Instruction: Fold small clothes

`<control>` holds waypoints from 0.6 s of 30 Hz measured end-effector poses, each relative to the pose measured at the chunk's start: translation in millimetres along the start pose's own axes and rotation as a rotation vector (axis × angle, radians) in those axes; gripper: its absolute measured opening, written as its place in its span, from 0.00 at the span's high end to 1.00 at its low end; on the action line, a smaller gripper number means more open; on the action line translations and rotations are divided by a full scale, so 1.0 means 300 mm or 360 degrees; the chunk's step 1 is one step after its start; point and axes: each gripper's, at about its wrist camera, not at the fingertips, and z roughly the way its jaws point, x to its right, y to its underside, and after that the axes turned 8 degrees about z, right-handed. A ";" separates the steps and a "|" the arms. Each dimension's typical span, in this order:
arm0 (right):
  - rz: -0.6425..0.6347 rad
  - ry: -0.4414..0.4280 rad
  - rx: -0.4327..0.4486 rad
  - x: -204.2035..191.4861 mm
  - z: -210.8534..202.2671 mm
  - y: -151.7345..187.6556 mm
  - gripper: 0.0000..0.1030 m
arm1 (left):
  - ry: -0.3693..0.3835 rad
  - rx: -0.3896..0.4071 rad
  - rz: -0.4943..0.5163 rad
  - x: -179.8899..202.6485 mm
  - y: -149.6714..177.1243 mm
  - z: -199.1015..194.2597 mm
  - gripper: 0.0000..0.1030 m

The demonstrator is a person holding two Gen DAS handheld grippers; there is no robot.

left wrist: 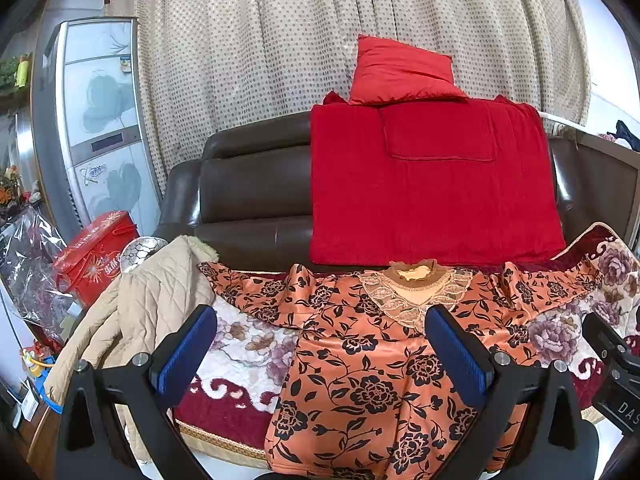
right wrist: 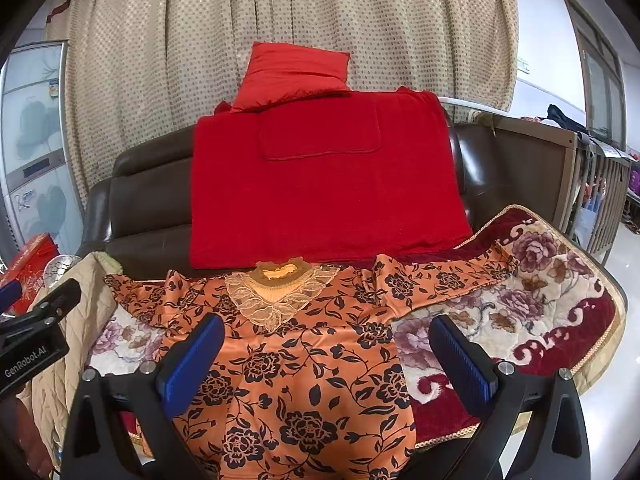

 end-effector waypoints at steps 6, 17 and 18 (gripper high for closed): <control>-0.0003 -0.0002 0.0000 -0.003 -0.002 -0.002 0.00 | 0.0001 0.0008 0.0001 -0.005 0.003 -0.008 0.00; -0.0013 -0.0012 0.0003 -0.008 -0.012 -0.010 0.00 | 0.0000 0.0014 0.0005 -0.001 0.002 -0.016 0.00; -0.0014 -0.0012 0.0005 -0.008 -0.015 -0.010 0.00 | 0.0000 0.0016 0.0005 -0.001 0.002 -0.018 0.00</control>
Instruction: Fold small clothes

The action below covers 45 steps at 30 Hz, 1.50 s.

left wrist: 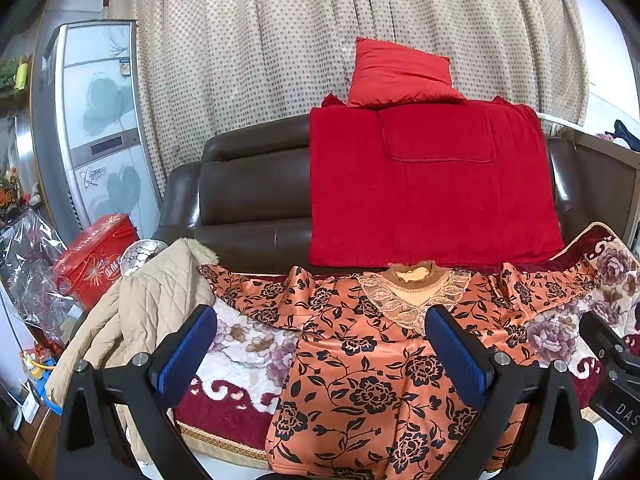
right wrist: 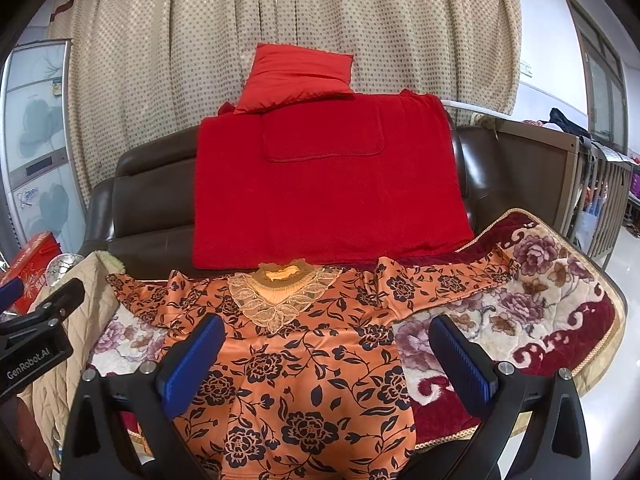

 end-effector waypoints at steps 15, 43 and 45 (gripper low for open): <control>0.0006 -0.0008 -0.0006 0.006 -0.007 -0.005 0.00 | 0.0002 0.0003 0.0010 0.008 -0.002 -0.013 0.00; 0.1092 0.0135 -0.0332 1.207 0.982 -0.007 0.02 | 0.0135 -0.0917 0.0058 0.196 0.474 0.971 0.00; 0.1318 0.0098 -0.0294 1.333 1.077 -0.003 0.05 | 0.0137 -0.0896 0.0060 0.198 0.479 0.979 0.00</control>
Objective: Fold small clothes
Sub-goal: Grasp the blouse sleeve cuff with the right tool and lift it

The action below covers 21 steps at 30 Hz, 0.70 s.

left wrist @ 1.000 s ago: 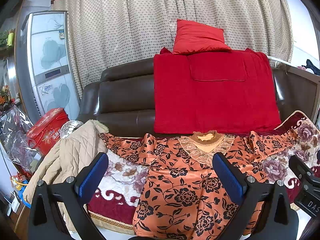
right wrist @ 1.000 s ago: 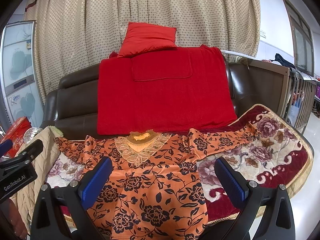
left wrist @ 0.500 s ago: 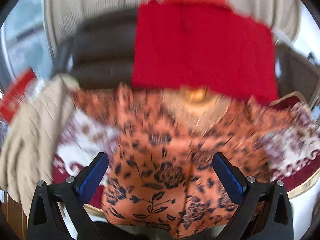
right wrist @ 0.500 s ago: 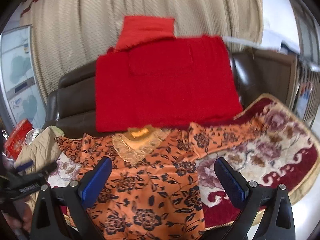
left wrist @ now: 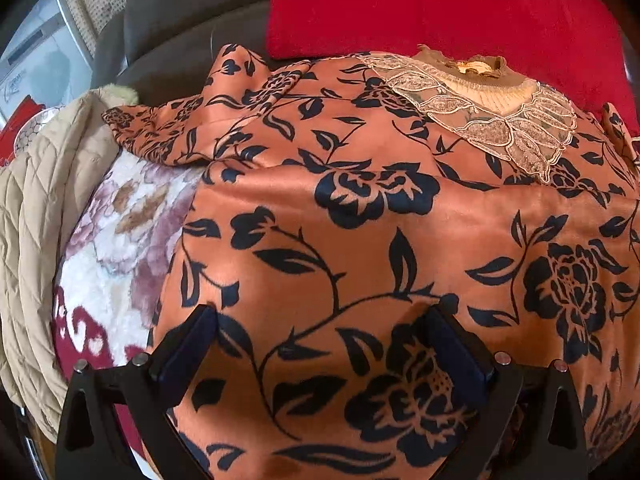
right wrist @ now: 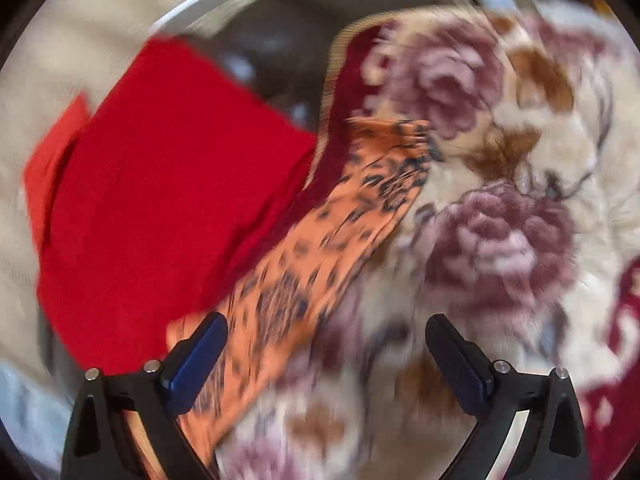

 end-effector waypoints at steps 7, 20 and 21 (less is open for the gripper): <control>0.0380 0.0016 0.0059 0.102 0.193 -0.191 0.22 | 0.0012 0.0061 0.0016 0.012 0.016 -0.001 0.00; 0.0286 0.0123 0.0161 0.036 0.345 -0.287 0.92 | 0.0044 0.0115 0.0031 0.000 0.017 -0.018 0.00; 0.0267 0.0105 0.0179 0.009 0.338 -0.275 0.92 | 0.0052 0.0129 0.0030 -0.007 0.015 -0.025 0.00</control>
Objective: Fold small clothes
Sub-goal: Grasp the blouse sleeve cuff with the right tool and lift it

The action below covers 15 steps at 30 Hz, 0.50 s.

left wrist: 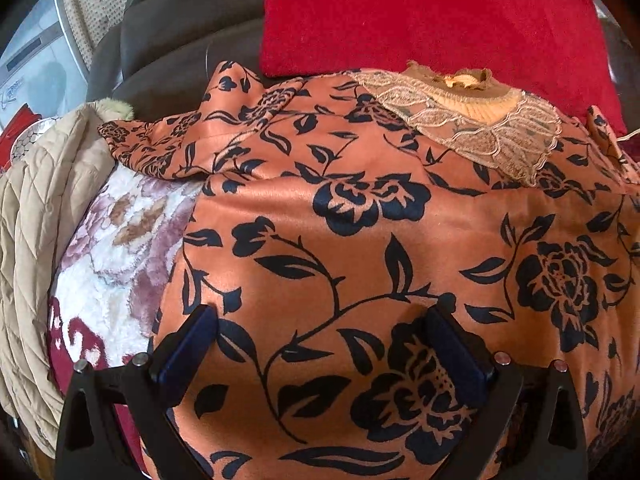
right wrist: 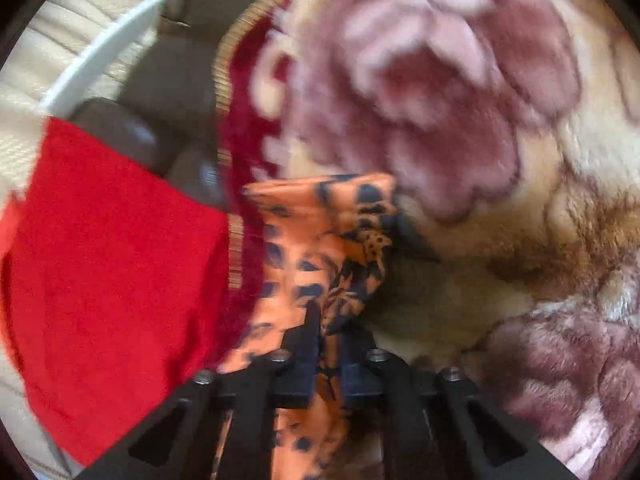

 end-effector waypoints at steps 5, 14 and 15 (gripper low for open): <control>-0.0217 -0.0209 0.0011 -0.213 -0.116 0.093 0.93 | 0.0037 0.0141 -0.0125 -0.072 -0.021 -0.081 0.00; -0.0585 -0.0669 -0.0320 -0.714 -0.302 0.630 0.93 | 0.0049 0.0398 -0.0196 -0.230 -0.036 -0.274 0.00; -0.0626 -0.0711 -0.0380 -0.767 -0.306 0.722 0.93 | 0.0047 0.0409 -0.0199 -0.251 -0.034 -0.285 0.00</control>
